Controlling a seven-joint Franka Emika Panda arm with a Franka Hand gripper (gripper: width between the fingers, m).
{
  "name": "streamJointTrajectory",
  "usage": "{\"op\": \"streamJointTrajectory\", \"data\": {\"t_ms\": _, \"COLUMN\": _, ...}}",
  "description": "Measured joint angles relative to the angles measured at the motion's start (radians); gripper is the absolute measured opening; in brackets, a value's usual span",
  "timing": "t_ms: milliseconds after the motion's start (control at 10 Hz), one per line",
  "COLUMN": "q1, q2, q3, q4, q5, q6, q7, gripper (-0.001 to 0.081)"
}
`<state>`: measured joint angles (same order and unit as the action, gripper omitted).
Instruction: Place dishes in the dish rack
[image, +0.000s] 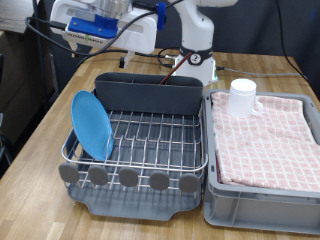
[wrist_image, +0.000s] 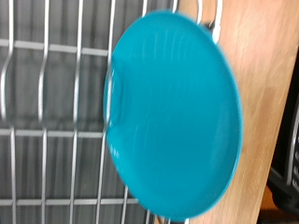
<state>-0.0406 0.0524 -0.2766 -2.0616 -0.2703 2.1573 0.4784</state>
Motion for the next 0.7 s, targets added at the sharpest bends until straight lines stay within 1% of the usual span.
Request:
{"op": "streamJointTrajectory", "data": {"t_ms": 200, "q1": 0.01, "q2": 0.0, "q3": 0.026, "q4": 0.042, "q5": 0.022, "q6": -0.08, "q7": -0.033, "gripper": 0.0803}}
{"op": "streamJointTrajectory", "data": {"t_ms": 400, "q1": 0.03, "q2": -0.01, "q3": 0.063, "q4": 0.064, "q5": 0.068, "q6": -0.137, "q7": -0.031, "gripper": 0.0803}}
{"op": "streamJointTrajectory", "data": {"t_ms": 700, "q1": 0.066, "q2": -0.034, "q3": 0.121, "q4": 0.067, "q5": 0.139, "q6": -0.22, "q7": 0.039, "gripper": 0.0803}}
